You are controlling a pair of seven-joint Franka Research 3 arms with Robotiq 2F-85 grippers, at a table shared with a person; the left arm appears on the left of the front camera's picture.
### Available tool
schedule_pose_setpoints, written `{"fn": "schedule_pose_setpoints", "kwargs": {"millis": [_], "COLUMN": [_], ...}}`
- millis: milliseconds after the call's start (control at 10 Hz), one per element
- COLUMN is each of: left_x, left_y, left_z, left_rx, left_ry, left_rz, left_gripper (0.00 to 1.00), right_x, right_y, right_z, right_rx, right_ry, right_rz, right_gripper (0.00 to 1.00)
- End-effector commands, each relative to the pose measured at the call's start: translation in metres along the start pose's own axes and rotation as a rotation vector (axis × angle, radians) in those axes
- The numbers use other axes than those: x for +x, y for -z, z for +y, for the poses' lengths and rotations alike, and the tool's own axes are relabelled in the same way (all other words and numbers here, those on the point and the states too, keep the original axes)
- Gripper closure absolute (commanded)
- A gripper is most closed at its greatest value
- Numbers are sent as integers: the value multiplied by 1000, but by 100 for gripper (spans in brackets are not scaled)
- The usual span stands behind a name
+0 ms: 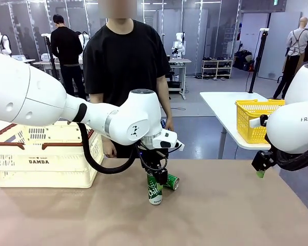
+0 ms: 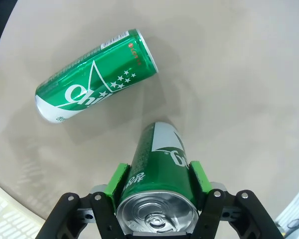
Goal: Place the drinks into the Shopping basket.
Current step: Pick up one drink and place it into the Shopping basket.
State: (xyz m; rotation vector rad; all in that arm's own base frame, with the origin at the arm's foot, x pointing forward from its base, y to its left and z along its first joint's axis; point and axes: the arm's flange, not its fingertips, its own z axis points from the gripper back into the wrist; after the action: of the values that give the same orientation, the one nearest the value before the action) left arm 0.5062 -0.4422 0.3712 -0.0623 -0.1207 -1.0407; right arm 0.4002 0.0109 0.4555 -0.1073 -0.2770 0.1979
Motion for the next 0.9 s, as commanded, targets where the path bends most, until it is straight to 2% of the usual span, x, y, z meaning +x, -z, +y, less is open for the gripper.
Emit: {"fn": "schedule_pose_setpoints", "kwargs": {"millis": [0,100,300,700,800], "left_x": [-1,-3,-10,-19,-23], "left_y": [-8,-14,-51,-151,-174], "left_z": [1,0,4,26,28], "left_rx": [-10,-13,1,106,127], "left_ry": [15,-9,-22,-52,-69], "left_rz": [31,27,11,56,27], "left_gripper": [94,100,100,100,100], "right_x": [0,0,0,0,0], "right_y": [-1,-1,-1,-1,-1], "right_z": [-2,-2,-2,-2,-2], "right_rx": [0,0,0,0,0], "right_ry": [-12,-12,-12,-12,-12], "right_rz": [2,2,2,2,2], "right_gripper": [0,0,0,0,0]}}
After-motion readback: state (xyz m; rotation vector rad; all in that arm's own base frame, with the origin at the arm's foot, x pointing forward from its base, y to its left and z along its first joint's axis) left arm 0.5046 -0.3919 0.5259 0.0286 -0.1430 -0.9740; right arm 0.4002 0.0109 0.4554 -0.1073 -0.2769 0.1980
